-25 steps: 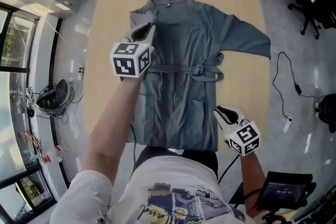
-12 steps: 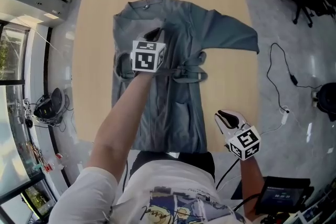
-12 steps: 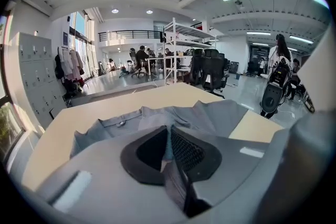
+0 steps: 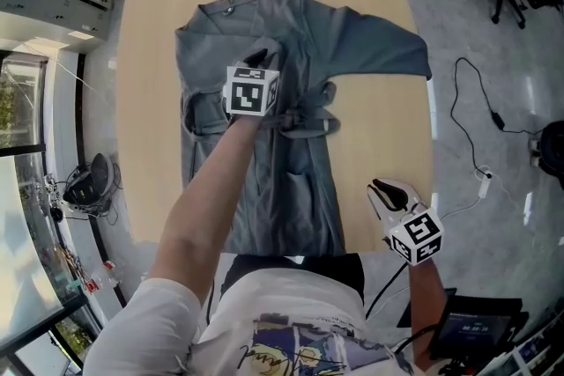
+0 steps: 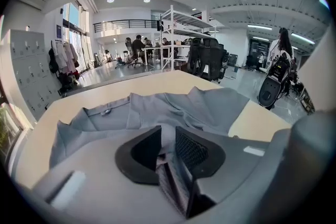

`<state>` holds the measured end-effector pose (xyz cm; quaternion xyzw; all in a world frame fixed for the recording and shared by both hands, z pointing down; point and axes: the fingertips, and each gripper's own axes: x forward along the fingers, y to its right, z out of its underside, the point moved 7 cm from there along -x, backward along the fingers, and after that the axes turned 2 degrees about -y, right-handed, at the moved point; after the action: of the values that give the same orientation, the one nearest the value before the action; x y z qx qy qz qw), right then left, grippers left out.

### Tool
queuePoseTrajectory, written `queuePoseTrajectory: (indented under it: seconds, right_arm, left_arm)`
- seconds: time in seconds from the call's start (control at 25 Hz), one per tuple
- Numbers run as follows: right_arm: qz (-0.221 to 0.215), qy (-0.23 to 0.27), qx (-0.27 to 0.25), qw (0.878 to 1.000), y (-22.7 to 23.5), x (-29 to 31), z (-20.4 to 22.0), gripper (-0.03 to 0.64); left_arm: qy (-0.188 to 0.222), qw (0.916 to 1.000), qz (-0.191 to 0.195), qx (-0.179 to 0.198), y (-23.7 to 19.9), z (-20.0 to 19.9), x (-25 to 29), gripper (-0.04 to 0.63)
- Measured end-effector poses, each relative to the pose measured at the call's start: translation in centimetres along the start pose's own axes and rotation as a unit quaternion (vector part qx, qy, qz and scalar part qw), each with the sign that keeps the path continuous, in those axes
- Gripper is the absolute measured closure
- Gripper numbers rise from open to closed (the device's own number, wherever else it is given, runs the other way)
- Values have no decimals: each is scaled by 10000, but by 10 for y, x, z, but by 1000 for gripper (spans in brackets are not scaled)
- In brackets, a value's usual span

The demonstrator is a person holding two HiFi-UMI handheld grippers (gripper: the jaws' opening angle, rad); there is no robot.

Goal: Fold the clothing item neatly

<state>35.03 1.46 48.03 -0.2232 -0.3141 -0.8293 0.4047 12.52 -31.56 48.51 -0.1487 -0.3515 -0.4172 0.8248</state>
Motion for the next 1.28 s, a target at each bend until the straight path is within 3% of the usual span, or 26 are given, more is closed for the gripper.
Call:
queuePoseTrajectory:
  seconds: [0.6, 0.96, 1.28]
  right_arm:
    - [476, 265, -293, 9981, 31, -3, -29, 574]
    - [1265, 448, -103, 9909, 146, -5, -51, 574]
    - [1663, 443, 268, 9847, 219, 2, -66, 534]
  left_arm:
    - [131, 9995, 260, 141, 12, -7, -51, 489]
    - [194, 9976, 603, 295, 50, -1, -67, 489]
    - [365, 9927, 1092, 348, 82, -2, -100, 489]
